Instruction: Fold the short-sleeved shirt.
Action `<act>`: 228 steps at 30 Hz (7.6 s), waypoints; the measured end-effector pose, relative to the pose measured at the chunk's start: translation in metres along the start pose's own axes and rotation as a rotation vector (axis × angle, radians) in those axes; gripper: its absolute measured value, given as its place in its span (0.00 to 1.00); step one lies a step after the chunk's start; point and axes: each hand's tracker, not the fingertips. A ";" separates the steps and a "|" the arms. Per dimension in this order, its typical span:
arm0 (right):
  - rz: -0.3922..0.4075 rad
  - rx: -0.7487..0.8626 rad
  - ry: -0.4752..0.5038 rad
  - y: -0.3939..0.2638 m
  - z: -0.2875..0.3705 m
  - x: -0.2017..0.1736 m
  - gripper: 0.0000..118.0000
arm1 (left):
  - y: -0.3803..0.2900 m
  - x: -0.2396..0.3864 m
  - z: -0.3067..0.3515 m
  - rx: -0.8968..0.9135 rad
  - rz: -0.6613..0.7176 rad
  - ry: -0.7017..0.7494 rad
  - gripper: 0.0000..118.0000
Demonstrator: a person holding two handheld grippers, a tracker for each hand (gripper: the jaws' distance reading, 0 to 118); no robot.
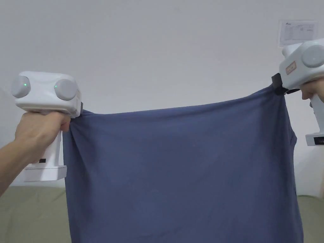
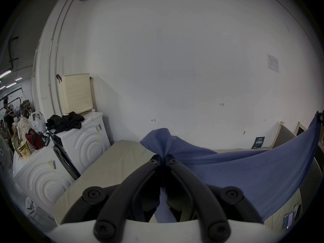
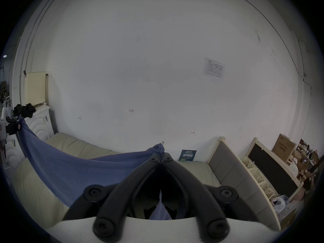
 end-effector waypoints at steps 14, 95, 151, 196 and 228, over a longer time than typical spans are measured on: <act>-0.021 -0.076 -0.004 -0.061 -0.095 -0.010 0.00 | -0.042 0.042 -0.120 -0.031 -0.026 0.021 0.00; -0.186 -0.447 0.222 -0.597 0.318 -0.040 0.01 | -0.524 -0.138 0.242 -0.491 0.061 -0.184 0.00; -0.154 -0.491 0.338 -0.568 0.255 -0.024 0.05 | -0.477 -0.117 0.164 -0.537 0.014 -0.249 0.00; -0.264 -0.610 0.235 -0.623 0.209 -0.043 0.00 | -0.496 -0.078 0.148 -0.603 0.052 -0.296 0.05; -0.196 -0.708 0.300 -0.599 0.135 -0.045 0.17 | -0.501 -0.066 0.068 -0.729 -0.053 -0.310 0.05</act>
